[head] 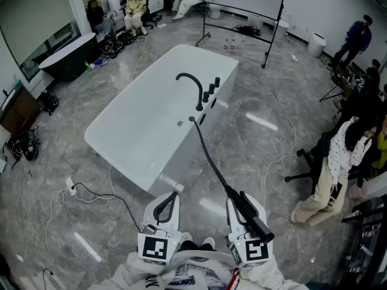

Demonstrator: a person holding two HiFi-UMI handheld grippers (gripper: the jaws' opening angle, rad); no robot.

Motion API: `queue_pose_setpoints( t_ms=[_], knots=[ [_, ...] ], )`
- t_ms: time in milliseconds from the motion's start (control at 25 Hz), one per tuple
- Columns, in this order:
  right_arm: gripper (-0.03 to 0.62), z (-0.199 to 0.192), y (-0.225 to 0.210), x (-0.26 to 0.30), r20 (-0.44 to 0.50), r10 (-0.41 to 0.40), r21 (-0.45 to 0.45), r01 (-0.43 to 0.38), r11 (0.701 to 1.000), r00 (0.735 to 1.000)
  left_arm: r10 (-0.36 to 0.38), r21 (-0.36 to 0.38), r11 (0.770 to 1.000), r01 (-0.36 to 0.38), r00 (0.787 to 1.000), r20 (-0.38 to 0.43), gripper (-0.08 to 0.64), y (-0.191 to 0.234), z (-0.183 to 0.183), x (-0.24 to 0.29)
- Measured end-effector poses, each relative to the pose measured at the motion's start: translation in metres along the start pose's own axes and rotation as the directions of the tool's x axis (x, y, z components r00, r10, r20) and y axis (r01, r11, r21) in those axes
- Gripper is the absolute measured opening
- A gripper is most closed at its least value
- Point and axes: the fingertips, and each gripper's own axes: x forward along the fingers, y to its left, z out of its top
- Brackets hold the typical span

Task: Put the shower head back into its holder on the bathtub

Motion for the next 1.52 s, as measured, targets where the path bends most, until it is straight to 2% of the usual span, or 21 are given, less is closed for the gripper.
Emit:
queue_pose_setpoints(
  t_ms=[600,1160,1520],
  knots=[
    [0.138,-0.003,-0.020,-0.006,0.016,0.009,0.019,-0.010,1.000,1.000,0.001,0.017,1.000,-0.001,1.000,-0.010,-0.008,-0.017,-0.004,0.012],
    [0.138,-0.011,-0.061,-0.018,0.018,0.061,0.051,-0.062,0.997,0.998,0.096,0.027,0.995,-0.096,0.995,-0.021,-0.008,-0.032,-0.011,0.021],
    [0.138,-0.009,-0.077,-0.016,0.038,0.054,0.058,-0.056,0.997,0.998,0.058,0.055,0.997,-0.057,0.998,-0.018,-0.008,-0.045,-0.008,0.043]
  ],
)
